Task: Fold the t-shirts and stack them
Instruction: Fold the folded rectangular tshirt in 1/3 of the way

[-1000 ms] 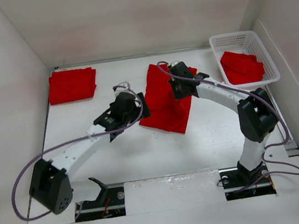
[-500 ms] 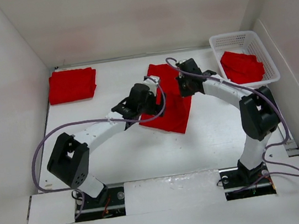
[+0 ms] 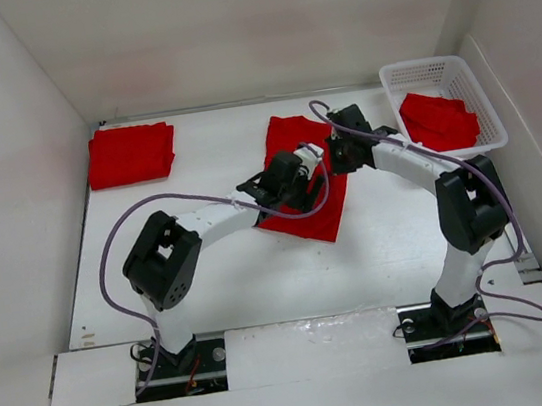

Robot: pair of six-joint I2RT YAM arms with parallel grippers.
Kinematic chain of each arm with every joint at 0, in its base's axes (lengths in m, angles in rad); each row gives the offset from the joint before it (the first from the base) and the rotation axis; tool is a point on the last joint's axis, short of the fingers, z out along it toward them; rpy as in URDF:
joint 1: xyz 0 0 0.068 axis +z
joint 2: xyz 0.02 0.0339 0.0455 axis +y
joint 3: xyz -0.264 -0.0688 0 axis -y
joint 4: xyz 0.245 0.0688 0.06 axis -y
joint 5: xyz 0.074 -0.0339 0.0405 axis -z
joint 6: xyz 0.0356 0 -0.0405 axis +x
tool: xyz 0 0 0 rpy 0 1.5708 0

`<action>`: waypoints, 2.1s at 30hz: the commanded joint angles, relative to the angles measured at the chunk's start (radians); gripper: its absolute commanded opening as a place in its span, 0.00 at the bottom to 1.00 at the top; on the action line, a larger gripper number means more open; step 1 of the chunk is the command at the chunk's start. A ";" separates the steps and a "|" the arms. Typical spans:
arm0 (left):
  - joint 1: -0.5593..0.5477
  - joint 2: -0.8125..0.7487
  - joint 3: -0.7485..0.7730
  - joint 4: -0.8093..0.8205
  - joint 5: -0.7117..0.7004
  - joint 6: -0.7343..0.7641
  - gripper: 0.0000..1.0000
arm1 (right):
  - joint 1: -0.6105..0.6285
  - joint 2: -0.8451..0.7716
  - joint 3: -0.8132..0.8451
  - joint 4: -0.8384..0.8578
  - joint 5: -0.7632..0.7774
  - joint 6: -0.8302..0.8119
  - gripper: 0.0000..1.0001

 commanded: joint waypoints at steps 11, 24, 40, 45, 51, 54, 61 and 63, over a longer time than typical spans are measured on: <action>0.002 0.099 0.112 0.030 -0.012 0.048 0.62 | -0.025 0.002 -0.007 0.030 -0.022 0.024 0.00; 0.002 0.147 0.150 0.069 -0.098 0.051 0.23 | -0.035 0.020 -0.007 0.030 -0.031 0.024 0.00; 0.094 0.075 0.104 0.189 -0.124 -0.036 0.00 | -0.044 0.020 0.003 0.020 -0.022 0.014 0.00; 0.145 0.084 0.150 0.163 -0.094 -0.010 0.00 | -0.053 0.020 0.024 0.020 -0.022 0.004 0.00; 0.202 0.084 0.161 0.183 -0.062 0.011 0.00 | -0.064 0.020 0.044 0.020 -0.013 0.004 0.00; 0.202 0.084 0.152 0.183 -0.071 0.034 0.00 | -0.064 0.020 0.044 0.020 0.006 0.004 0.00; 0.221 0.084 0.141 0.215 -0.092 0.024 0.00 | -0.094 0.026 0.039 0.031 0.027 0.013 0.00; 0.234 0.105 0.153 0.215 -0.101 0.013 0.00 | -0.094 0.035 0.050 0.031 0.027 0.013 0.00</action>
